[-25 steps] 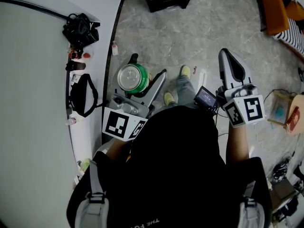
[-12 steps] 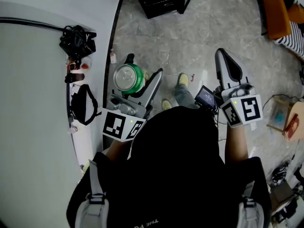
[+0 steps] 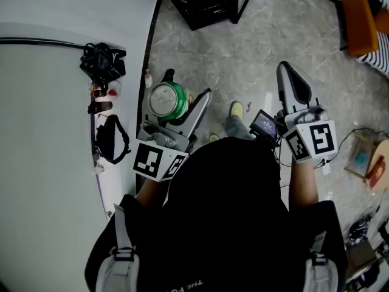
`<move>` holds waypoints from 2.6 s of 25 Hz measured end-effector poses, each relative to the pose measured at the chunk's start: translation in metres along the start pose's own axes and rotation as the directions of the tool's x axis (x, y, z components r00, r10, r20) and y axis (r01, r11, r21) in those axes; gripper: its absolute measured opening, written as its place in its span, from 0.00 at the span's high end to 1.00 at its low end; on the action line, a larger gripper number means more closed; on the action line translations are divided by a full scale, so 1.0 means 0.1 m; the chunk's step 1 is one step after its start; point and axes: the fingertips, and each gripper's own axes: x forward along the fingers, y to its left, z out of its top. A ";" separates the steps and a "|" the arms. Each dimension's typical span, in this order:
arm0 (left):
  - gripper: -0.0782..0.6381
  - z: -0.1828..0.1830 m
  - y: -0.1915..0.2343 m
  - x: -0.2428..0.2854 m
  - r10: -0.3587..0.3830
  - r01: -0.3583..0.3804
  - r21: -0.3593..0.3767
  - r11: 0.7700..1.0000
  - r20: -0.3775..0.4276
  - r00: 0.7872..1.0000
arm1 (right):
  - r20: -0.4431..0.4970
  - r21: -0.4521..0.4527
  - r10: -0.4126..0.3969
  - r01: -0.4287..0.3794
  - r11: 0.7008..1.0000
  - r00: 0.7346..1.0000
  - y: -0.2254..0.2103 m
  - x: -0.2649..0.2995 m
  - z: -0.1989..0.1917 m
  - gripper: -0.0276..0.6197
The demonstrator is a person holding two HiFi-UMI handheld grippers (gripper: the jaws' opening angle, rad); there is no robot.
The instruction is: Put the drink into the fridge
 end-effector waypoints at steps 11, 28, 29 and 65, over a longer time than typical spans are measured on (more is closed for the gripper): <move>0.42 0.02 -0.05 0.38 0.001 0.000 0.014 1.000 -0.005 1.000 | 0.016 -0.003 0.019 -0.019 1.000 1.000 -0.32 0.18 0.04 0.94; 0.42 0.06 -0.04 0.57 0.002 -0.002 0.013 1.000 0.008 1.000 | 0.020 -0.011 0.031 -0.030 0.999 0.999 -0.44 0.29 0.07 0.94; 0.42 0.06 -0.03 0.58 0.003 -0.003 0.015 1.000 0.010 1.000 | 0.020 -0.011 0.032 -0.032 0.999 0.999 -0.45 0.30 0.08 0.94; 0.42 0.22 -0.05 0.68 0.007 -0.008 0.036 0.999 0.044 0.999 | 0.026 -0.007 0.057 -0.057 0.998 0.998 -0.52 0.47 0.10 0.94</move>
